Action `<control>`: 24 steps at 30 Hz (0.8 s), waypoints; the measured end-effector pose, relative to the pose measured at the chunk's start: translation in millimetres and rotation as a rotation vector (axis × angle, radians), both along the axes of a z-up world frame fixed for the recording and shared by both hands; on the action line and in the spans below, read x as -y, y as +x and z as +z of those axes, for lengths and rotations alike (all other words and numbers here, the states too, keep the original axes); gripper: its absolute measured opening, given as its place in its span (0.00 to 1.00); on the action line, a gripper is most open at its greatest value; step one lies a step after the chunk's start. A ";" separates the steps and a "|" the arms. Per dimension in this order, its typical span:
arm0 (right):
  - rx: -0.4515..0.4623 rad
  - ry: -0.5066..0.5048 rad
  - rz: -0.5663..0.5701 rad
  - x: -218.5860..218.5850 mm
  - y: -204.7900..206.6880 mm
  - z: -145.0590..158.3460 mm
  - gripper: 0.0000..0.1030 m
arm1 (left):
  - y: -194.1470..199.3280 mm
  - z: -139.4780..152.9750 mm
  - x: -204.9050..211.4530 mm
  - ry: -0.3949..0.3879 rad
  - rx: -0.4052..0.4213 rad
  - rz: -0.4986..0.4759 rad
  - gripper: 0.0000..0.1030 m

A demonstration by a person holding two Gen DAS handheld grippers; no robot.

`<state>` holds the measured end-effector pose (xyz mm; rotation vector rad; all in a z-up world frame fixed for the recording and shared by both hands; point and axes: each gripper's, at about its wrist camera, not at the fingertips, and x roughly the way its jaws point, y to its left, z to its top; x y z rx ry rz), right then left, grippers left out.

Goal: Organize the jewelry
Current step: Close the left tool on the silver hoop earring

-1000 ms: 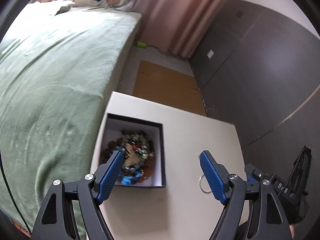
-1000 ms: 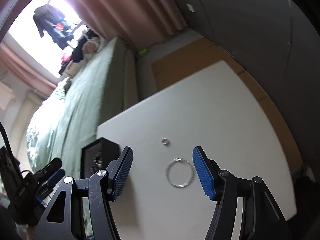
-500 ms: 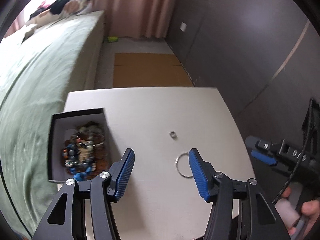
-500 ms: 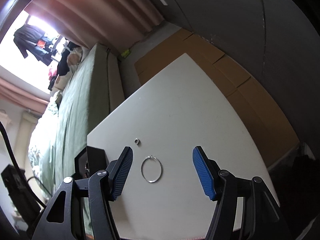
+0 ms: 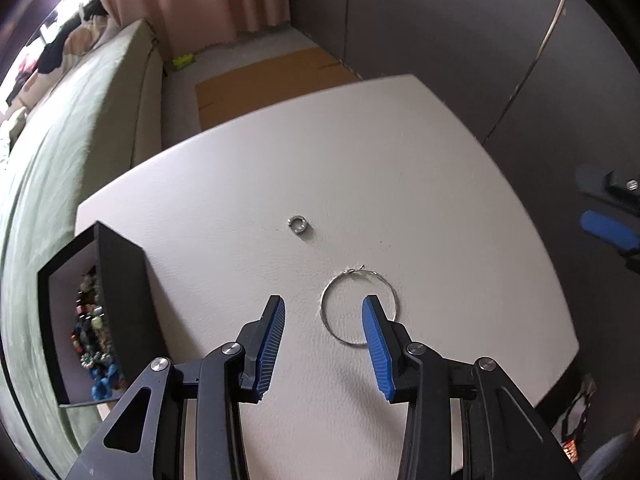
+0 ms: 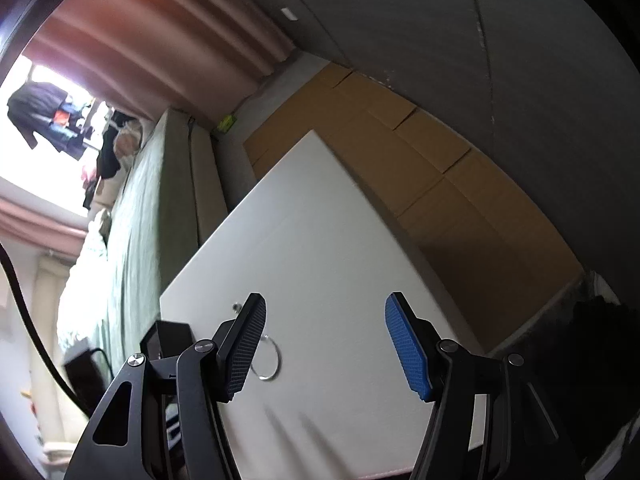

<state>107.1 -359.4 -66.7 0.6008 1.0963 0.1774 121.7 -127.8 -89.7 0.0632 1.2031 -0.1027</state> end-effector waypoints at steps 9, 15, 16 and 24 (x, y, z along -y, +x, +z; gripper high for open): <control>-0.016 0.024 -0.056 25.1 1.4 -4.1 0.61 | 16.1 -17.6 14.8 0.054 -0.017 -0.034 0.39; -0.025 0.057 -0.080 34.9 2.7 -8.1 0.61 | 31.1 -22.0 21.7 0.083 -0.011 -0.037 0.39; -0.025 0.062 -0.081 35.3 3.2 -8.3 0.61 | 34.1 -21.6 21.6 0.081 -0.011 -0.030 0.39; -0.029 0.078 -0.075 33.7 5.2 -9.9 0.61 | 46.3 -21.9 25.8 0.025 -0.006 -0.028 0.17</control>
